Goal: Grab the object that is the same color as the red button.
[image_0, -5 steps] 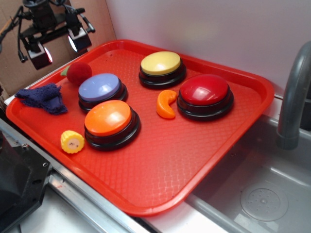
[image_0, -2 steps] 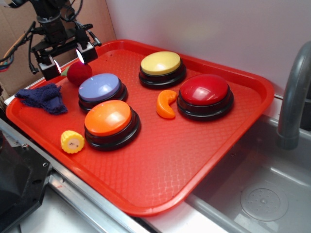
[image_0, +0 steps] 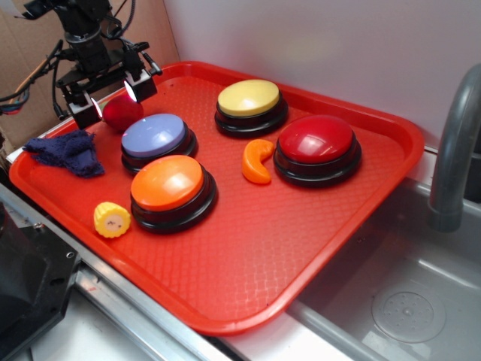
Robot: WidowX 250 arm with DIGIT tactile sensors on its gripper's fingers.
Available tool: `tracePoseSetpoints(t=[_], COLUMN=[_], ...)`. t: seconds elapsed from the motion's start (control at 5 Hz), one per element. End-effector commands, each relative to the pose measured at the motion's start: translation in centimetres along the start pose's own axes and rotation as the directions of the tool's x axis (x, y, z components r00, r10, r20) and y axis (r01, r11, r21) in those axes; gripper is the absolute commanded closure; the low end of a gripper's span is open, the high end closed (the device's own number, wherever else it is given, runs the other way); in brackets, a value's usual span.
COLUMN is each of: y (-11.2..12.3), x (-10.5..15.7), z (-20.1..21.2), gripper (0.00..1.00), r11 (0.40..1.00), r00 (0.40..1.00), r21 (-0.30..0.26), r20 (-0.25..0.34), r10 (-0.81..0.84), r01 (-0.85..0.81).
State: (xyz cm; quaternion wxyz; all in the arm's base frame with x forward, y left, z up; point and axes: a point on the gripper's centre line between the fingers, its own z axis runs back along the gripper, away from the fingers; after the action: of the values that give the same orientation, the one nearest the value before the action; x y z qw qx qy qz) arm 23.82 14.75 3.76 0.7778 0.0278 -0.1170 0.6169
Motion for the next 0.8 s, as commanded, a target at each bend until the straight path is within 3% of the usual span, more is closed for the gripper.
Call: tracePoseSetpoints(t=[0.0, 0.2, 0.4, 0.6], y=[0.2, 0.1, 0.0, 0.1], x=[1.1, 0.9, 0.8, 0.5], z=[0.4, 0.8, 2.2, 4.4], gripper=[0.91, 1.00, 1.00, 1.00], r11=[0.999, 0.999, 0.990, 0.979], r00=[1.000, 1.000, 0.991, 0.980], r21=[-0.031, -0.046, -0.055, -0.030], r20=[0.023, 0.025, 0.006, 0.005], r10=[0.019, -0.014, -0.131, -0.201], r01=[-0.018, 0.015, 0.131, 0.201])
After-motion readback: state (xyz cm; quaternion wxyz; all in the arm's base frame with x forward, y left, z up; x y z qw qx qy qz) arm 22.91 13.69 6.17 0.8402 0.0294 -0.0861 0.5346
